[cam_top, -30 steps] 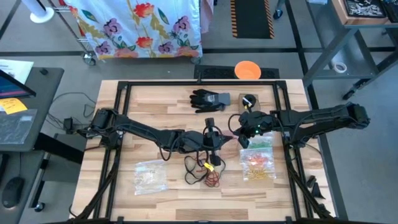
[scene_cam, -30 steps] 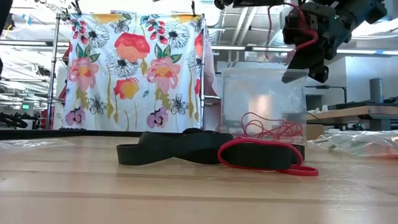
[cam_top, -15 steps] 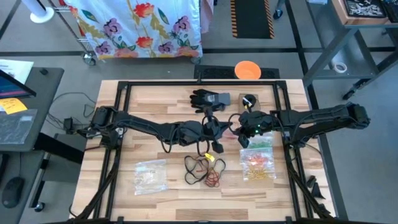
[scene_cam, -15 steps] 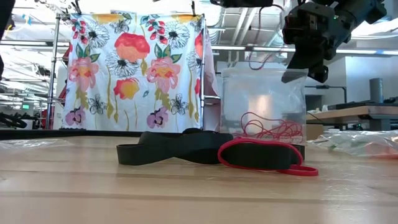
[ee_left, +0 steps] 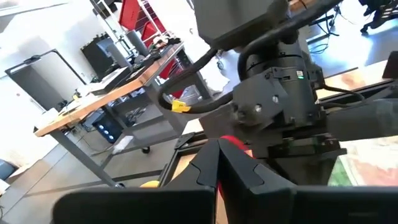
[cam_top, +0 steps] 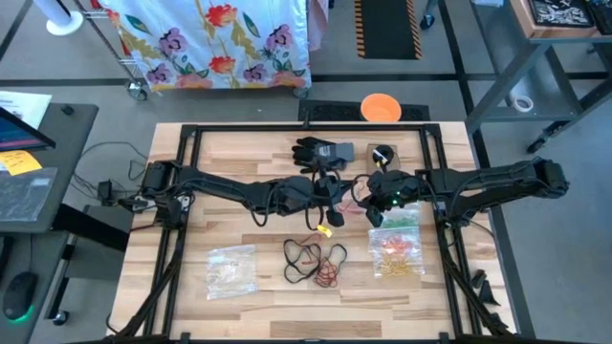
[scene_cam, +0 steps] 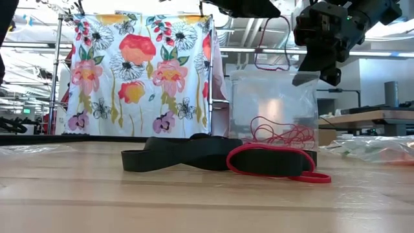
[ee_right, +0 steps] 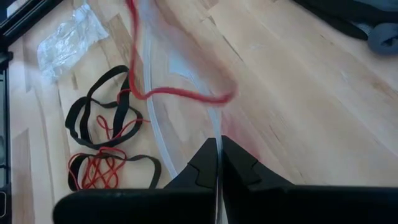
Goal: Sort rubber bands
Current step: Put the red rubber band into the transparent zip bag
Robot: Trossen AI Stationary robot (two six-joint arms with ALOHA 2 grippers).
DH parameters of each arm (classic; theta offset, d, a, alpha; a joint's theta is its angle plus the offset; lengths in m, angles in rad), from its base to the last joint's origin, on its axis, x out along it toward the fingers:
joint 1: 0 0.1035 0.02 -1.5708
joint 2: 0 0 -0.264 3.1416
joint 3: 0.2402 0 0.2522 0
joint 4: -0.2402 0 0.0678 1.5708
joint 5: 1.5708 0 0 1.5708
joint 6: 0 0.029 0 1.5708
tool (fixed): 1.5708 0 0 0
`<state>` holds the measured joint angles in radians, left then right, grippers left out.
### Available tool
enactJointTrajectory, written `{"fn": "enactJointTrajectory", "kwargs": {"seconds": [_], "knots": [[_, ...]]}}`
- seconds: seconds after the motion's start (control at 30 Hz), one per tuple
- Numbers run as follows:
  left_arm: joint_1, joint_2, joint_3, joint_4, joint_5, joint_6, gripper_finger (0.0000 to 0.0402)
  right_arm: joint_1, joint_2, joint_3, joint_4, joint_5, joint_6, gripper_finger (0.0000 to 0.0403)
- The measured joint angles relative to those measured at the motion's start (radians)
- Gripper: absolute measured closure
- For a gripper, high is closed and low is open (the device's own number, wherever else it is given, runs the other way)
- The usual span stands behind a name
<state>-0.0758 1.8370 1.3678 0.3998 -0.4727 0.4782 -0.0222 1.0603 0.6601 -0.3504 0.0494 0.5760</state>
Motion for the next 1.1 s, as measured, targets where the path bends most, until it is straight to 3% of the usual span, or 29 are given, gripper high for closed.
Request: {"fn": "enactJointTrajectory", "kwargs": {"seconds": [0.63, 1.1], "knots": [[0.003, 0.000, 0.000, 0.050, -0.004, 0.084, 0.0401, 0.000, 0.000, 0.000, 0.001, 0.002, -0.008, 0.0391], [0.005, 0.000, 0.000, -0.091, 0.086, -0.007, 0.0401, 0.000, 0.000, 0.000, 0.008, 0.002, -0.009, 0.0391]]}}
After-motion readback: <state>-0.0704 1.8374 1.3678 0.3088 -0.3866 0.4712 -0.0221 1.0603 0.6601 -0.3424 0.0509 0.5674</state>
